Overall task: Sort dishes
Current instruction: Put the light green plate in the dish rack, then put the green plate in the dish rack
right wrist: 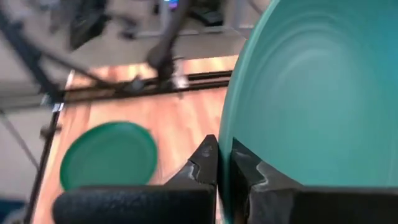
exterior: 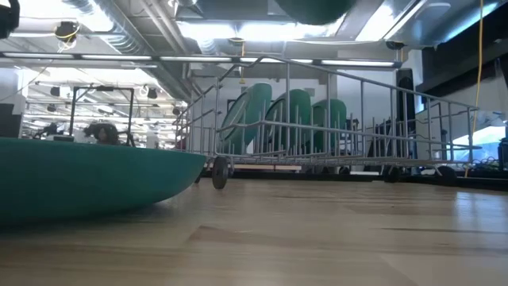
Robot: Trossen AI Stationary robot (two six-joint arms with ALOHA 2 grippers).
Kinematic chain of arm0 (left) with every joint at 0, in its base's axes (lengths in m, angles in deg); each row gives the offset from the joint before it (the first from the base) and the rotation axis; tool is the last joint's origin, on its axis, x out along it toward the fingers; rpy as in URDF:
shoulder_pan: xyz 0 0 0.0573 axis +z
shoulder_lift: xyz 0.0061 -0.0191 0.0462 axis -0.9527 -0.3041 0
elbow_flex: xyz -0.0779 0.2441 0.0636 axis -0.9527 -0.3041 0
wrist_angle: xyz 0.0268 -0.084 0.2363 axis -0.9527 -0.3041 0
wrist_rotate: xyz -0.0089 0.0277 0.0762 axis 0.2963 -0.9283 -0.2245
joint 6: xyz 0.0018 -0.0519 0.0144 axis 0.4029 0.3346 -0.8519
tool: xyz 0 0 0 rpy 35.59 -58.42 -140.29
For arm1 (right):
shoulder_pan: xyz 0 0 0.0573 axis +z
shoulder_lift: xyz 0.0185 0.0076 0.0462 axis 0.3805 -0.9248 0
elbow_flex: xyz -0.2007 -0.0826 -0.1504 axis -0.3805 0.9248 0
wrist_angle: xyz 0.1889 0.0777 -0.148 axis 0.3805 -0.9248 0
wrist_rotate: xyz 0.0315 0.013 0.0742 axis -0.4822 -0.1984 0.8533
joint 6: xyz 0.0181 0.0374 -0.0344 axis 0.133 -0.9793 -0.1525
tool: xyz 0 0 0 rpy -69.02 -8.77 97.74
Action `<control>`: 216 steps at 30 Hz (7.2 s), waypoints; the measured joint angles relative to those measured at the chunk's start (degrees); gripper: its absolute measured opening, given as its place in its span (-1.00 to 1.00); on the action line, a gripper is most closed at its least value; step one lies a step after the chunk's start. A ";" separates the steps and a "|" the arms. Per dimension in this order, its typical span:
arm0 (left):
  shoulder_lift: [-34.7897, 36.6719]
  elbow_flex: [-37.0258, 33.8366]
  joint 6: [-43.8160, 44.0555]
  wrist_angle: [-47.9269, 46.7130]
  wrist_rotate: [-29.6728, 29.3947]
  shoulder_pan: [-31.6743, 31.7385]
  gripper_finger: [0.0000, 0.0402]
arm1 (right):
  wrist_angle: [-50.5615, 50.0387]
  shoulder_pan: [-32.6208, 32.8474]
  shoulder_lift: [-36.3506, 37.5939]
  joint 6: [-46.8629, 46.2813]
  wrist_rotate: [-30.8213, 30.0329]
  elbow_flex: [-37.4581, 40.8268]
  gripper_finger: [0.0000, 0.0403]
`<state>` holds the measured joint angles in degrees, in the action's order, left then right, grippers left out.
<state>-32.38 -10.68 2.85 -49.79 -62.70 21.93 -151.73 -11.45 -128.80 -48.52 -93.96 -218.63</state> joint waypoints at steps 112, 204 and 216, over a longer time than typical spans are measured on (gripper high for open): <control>-12.78 -0.04 8.65 -3.83 -13.94 2.97 -0.98 | 113.15 -13.94 69.98 -15.51 3.55 133.61 -0.95; -12.80 -0.02 14.48 -7.02 -13.92 2.97 -0.98 | 61.46 -13.90 54.81 -15.25 34.58 81.35 -0.23; -12.80 -0.02 16.23 -9.83 -13.90 2.97 -0.98 | 70.13 -13.61 43.39 -7.78 38.18 75.73 -0.23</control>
<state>-45.18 -10.70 19.08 -59.62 -76.60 24.90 -81.60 -25.06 -85.41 -56.30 -55.78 -142.90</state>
